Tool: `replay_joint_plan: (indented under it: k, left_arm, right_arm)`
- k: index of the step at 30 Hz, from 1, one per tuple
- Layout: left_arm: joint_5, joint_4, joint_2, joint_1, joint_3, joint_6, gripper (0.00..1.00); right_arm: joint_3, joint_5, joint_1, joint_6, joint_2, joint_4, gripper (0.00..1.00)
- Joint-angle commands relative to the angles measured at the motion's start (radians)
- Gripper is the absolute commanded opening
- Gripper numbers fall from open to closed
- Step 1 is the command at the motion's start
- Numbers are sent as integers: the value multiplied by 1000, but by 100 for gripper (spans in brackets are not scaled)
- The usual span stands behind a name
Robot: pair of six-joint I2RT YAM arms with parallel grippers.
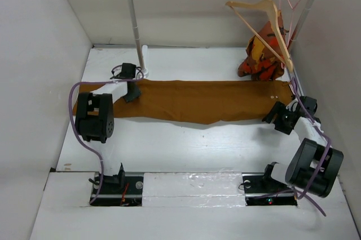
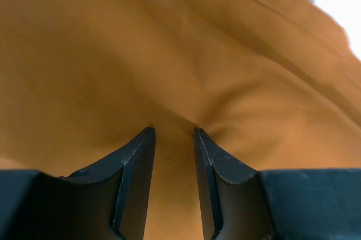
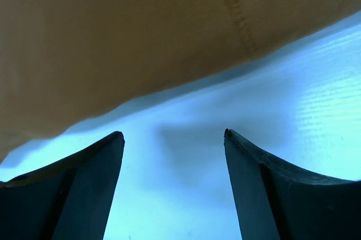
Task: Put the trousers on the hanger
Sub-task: Fold the trousers at the center of the board.
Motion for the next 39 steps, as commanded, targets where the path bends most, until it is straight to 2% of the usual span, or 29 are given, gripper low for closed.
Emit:
replay_joint_plan:
  k: [1,6,9,12,13,14,15,16,20,24,25,27,30,31,32,33,34,35,37,39]
  left_arm:
    - [26,18,40,31,40,-26,30]
    - [-33,17,114,40,87,-24,31]
    - [-67,-40,179,40,153,-7,31]
    - [-111,-102,219,63,169,-15,30]
    - [-133,-109,216,63,143,-13,30]
    - [-151,-117,213,72,134,2,29]
    - [-174,-108,180,72,114,4,29]
    - [-214,-106,146,94,74,8,29]
    - [-190,-123,75,148,-35,1,29]
    - [-248,-155,6,174,-159,-30,32]
    - [-272,-163,-12,174,-208,-50,32]
    - [-294,-195,-61,183,-241,-70,33]
    - [-283,-218,-136,216,-304,-107,34]
    - [-277,-227,-155,230,-325,-113,34]
    - [-272,-234,-199,262,-331,-121,34]
    - [-269,-241,-222,279,-336,-119,35]
    - [-278,-247,-247,292,-338,-122,35]
    - [-279,-252,-300,292,-328,-121,35]
    - [-238,-269,-344,283,-287,-122,37]
    - [-194,-284,-385,238,-246,-116,38]
  right_arm:
    - [-45,-32,-18,116,65,259,77]
    - [-91,-73,-18,269,200,551,78]
    - [-114,-46,-18,329,259,643,72]
    - [-152,-13,-18,359,244,691,35]
    - [-155,-12,-33,346,235,677,11]
    - [-152,-4,-50,330,222,644,1]
    - [-146,13,-62,307,192,595,0]
    - [-137,17,-85,249,173,505,0]
    - [-134,74,-147,106,17,233,0]
    - [-145,19,-274,-31,-173,-5,0]
    - [-128,4,-327,-80,-207,-110,0]
    - [-125,-88,-328,-74,-281,-166,0]
    - [-110,-67,-299,-89,-270,-261,0]
    - [-100,-61,-299,-127,-261,-284,3]
    - [-79,-55,-267,-132,-240,-288,10]
    - [-70,-65,-239,-132,-223,-271,29]
    - [-57,-68,-208,-137,-198,-242,63]
    - [-3,-75,-173,-151,-165,-248,69]
    - [64,-111,-147,-184,-74,-278,74]
    - [132,-146,-122,-175,-57,-281,74]
